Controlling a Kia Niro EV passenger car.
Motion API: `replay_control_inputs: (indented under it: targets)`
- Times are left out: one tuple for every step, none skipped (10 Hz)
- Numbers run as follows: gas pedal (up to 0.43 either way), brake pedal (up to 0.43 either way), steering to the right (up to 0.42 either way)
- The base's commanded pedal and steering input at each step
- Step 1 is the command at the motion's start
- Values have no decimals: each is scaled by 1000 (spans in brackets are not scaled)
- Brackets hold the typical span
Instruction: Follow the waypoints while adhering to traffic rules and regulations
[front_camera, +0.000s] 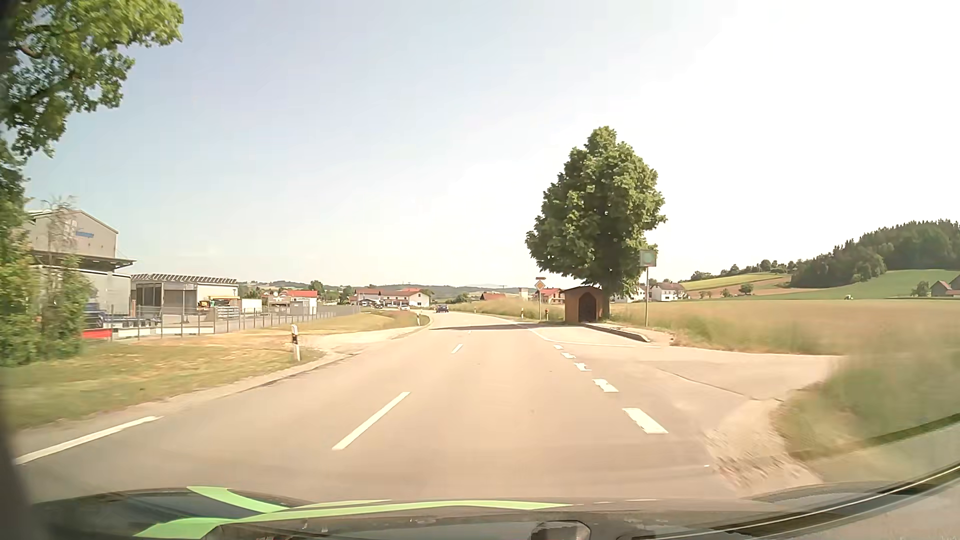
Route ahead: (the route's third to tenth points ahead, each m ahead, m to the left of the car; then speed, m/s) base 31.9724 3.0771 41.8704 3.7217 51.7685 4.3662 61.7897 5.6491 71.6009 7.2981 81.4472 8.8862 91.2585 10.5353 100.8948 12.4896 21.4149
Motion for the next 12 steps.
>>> replay_control_inputs:
  targets:
    - [59, 0, -6]
    - [59, 0, -8]
    - [67, 0, -9]
    - [67, 0, -9]
    - [79, 0, -10]
    - [79, 0, -12]
    - [79, 0, -15]
    - [79, 0, -15]
    - [79, 0, -15]
    - [87, 0, -15]
    - [87, 0, -14]
    - [87, 0, -14]
